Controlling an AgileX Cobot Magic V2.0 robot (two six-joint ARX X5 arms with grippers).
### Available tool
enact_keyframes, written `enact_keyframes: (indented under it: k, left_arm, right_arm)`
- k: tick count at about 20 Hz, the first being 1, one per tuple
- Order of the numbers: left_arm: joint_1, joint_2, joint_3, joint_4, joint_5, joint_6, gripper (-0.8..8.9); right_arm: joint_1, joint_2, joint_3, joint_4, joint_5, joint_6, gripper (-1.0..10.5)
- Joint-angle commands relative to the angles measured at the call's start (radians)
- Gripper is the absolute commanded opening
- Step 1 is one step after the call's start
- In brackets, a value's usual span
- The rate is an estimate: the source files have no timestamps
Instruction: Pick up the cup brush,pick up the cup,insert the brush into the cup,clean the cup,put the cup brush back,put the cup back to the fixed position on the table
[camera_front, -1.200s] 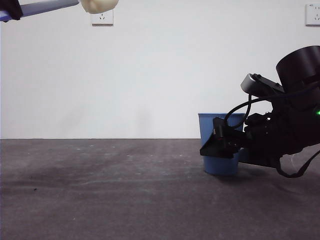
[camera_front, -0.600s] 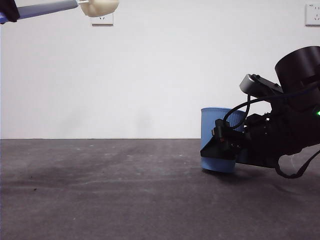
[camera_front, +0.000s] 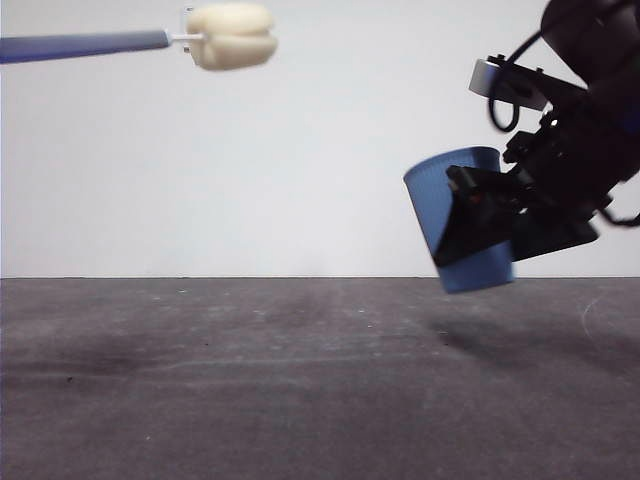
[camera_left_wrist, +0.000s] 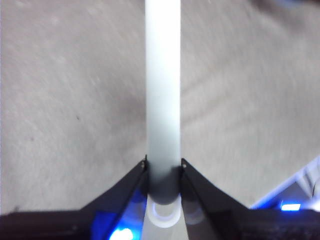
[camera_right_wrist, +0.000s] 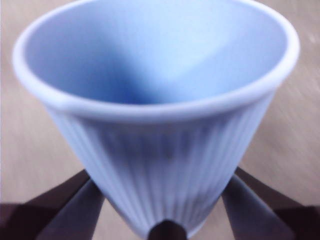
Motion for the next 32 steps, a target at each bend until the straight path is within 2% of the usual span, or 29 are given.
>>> enact_keyframes:
  k: [1,3,5,8,9,17,21,23,32]
  left_arm:
    - [0.0,0.01,-0.008,-0.047,0.003,0.088,-0.09]
    - [0.0,0.021,-0.008,-0.088,0.0,0.137,-0.09]
    - [0.0,0.036,-0.008,-0.108,0.0,0.21,-0.09]
    - [0.0,0.071,-0.008,-0.11,0.002,0.272,-0.09]
    - [0.0,0.087,-0.008,-0.109,0.002,0.293,-0.09]
    - [-0.095,0.187,-0.008,-0.051,0.049,0.318,-0.09]
    - [-0.127,0.236,-0.008,-0.049,0.05,0.318,-0.09]
    - [-0.145,0.261,-0.008,-0.042,0.05,0.318,-0.09]
    - [-0.201,0.349,-0.008,0.044,0.052,0.318,-0.09]
  right_arm:
    - [0.018,-0.005,0.065,-0.211,0.043,-0.101,-0.2]
    - [0.035,-0.005,0.124,-0.34,0.085,-0.146,-0.2]
    - [0.06,-0.005,0.18,-0.473,0.136,-0.243,-0.2]
    - [0.094,-0.005,0.237,-0.636,0.269,-0.41,-0.2]
    - [0.106,-0.005,0.244,-0.658,0.306,-0.437,-0.2]
    - [0.203,-0.005,0.254,-0.688,0.476,-0.637,-0.2]
    - [0.249,-0.005,0.256,-0.652,0.546,-0.691,-0.2]
    - [0.269,-0.005,0.265,-0.635,0.547,-0.708,-0.2]
    - [0.36,-0.004,0.266,-0.599,0.606,-0.914,-0.2]
